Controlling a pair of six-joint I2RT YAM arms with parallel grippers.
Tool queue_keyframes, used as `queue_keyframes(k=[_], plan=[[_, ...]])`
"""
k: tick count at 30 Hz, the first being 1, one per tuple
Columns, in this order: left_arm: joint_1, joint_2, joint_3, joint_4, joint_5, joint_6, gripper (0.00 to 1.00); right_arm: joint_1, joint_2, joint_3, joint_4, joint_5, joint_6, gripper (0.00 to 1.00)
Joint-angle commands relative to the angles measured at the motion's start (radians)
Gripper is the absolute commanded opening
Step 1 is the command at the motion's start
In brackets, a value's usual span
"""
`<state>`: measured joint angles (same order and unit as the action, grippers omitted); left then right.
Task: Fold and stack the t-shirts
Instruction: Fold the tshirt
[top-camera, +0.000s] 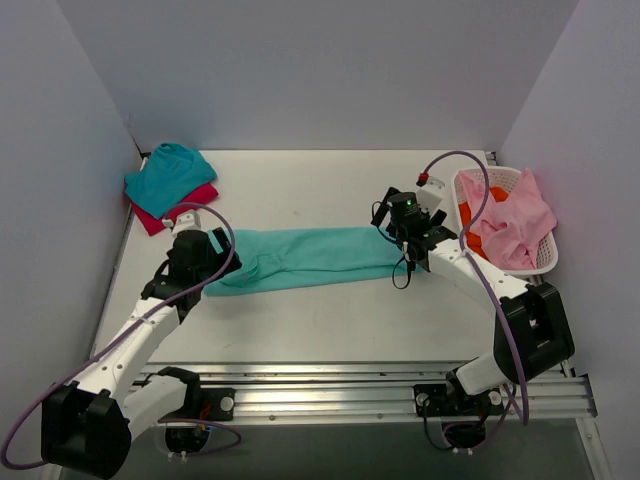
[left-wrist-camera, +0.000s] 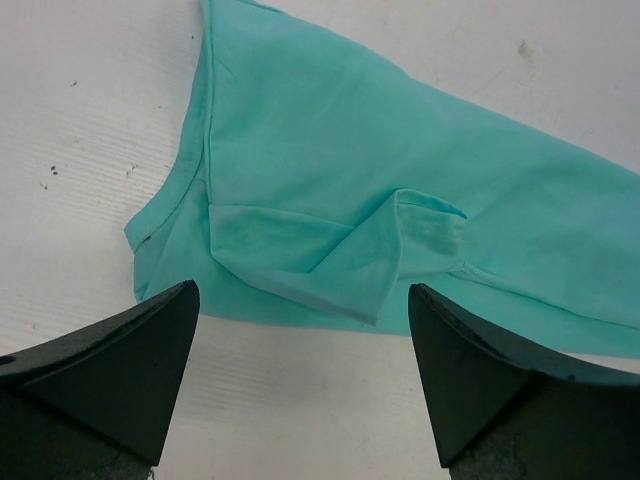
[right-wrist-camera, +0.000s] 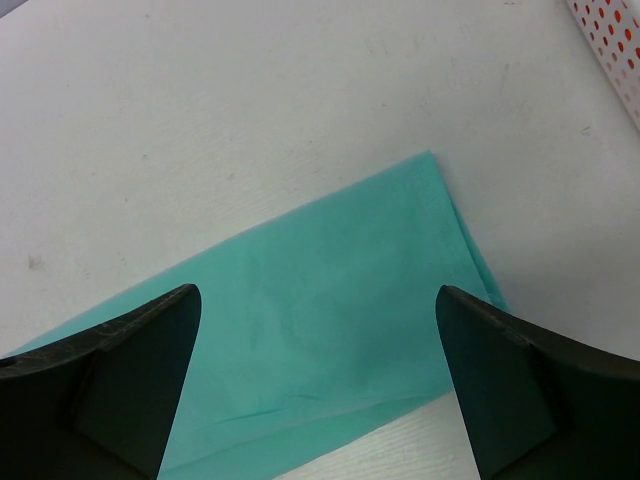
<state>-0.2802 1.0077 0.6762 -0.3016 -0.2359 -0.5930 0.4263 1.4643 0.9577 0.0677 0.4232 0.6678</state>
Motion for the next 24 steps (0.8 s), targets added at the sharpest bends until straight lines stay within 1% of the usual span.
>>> queue_keyframes(k=[1,4,5,7,8,11,16,18,19,20,21,22,24], plan=[[-0.005,0.052,0.048,-0.016,-0.014,-0.042,0.94,-0.003,0.025,0.042,-0.029,0.071,-0.017,1.00],[-0.005,0.135,0.057,-0.025,-0.037,-0.060,0.94,-0.006,0.074,0.050,-0.023,0.081,-0.025,1.00],[-0.005,0.156,0.060,-0.016,-0.034,-0.076,0.96,-0.009,0.089,0.050,-0.008,0.081,-0.027,1.00],[-0.010,0.228,0.056,0.010,-0.013,-0.085,0.97,-0.027,0.134,0.050,0.018,0.059,-0.033,1.00],[-0.016,0.251,0.054,0.033,-0.013,-0.100,0.98,-0.035,0.151,0.050,0.041,0.028,-0.034,1.00],[-0.027,0.337,0.060,0.061,-0.022,-0.116,0.99,-0.057,0.208,0.064,0.064,-0.001,-0.039,1.00],[-0.030,0.390,0.075,0.078,-0.043,-0.128,1.00,-0.081,0.270,0.076,0.093,-0.015,-0.051,1.00],[-0.030,0.425,0.092,0.084,-0.040,-0.126,0.89,-0.103,0.289,0.076,0.113,-0.026,-0.053,1.00],[-0.030,0.439,0.097,0.090,-0.037,-0.126,0.74,-0.109,0.307,0.076,0.119,-0.038,-0.053,1.00],[-0.030,0.463,0.102,0.094,-0.037,-0.126,0.64,-0.121,0.318,0.078,0.135,-0.046,-0.056,1.00],[-0.028,0.477,0.114,0.098,-0.036,-0.125,0.57,-0.126,0.329,0.079,0.141,-0.052,-0.057,1.00],[-0.027,0.491,0.120,0.105,-0.036,-0.125,0.46,-0.132,0.349,0.082,0.147,-0.061,-0.059,1.00],[-0.027,0.537,0.134,0.107,-0.036,-0.122,0.38,-0.142,0.366,0.088,0.155,-0.069,-0.063,1.00]])
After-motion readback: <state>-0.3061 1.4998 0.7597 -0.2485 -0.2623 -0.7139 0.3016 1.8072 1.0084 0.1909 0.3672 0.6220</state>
